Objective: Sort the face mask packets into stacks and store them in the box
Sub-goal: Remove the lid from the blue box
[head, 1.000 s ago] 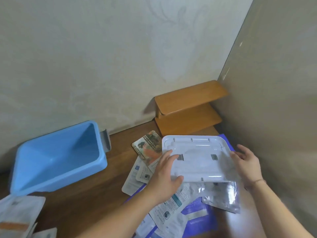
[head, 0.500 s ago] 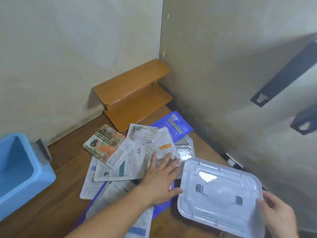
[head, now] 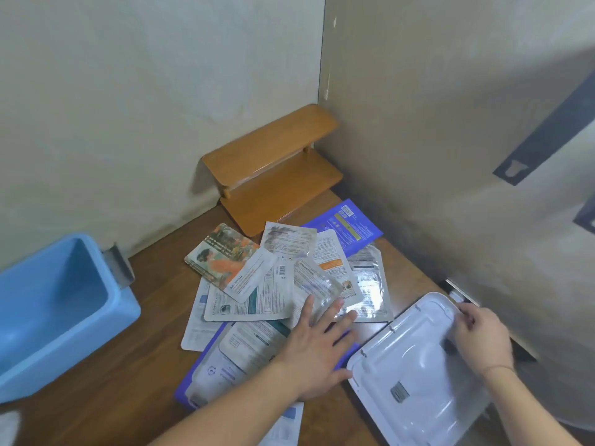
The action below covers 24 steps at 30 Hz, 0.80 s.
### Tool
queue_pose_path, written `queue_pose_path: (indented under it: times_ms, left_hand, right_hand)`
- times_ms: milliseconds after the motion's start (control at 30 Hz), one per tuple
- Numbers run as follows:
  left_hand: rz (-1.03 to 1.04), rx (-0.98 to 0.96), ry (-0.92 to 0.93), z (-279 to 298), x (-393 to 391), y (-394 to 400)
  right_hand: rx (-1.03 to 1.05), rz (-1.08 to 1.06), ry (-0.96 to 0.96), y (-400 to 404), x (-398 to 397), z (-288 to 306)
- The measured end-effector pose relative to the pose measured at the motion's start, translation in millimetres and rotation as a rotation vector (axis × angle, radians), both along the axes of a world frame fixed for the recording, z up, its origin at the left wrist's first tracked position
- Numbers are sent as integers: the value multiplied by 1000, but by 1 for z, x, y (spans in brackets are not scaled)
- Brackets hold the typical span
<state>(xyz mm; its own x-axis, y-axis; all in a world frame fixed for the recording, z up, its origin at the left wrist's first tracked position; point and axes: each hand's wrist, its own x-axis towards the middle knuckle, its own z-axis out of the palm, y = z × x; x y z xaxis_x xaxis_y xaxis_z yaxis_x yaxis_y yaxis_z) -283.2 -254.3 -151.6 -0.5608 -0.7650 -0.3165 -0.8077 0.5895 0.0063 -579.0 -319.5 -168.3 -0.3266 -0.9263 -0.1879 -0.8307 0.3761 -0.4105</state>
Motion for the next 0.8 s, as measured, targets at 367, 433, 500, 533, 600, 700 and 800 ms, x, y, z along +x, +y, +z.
queue_pose_path:
  times_ms: [367,433,500,533,600,700,800]
  left_hand:
    - [181,-81,205,10,53,52]
    - [459,-196,361,20,99,69]
    - [791,-381,535,40,157,98]
    - [927,-543,620,51,187,116]
    - [1159,-837,706,65,243,153]
    - [1590,-899,709,66,318,198]
    - [1821,-575,864,60,352,212]
  right_hand:
    - [-335,427,-2,6,178,44]
    - [-352,583,-238,20,242,53]
    - [-261,677,-523,39,311,67]
    - [-206,692,-638,47,344,75]
    - [-147,699,-747,56,396,88]
    - [36,730,-739,61,452,98]
    - [182,783,-734,59,476,93]
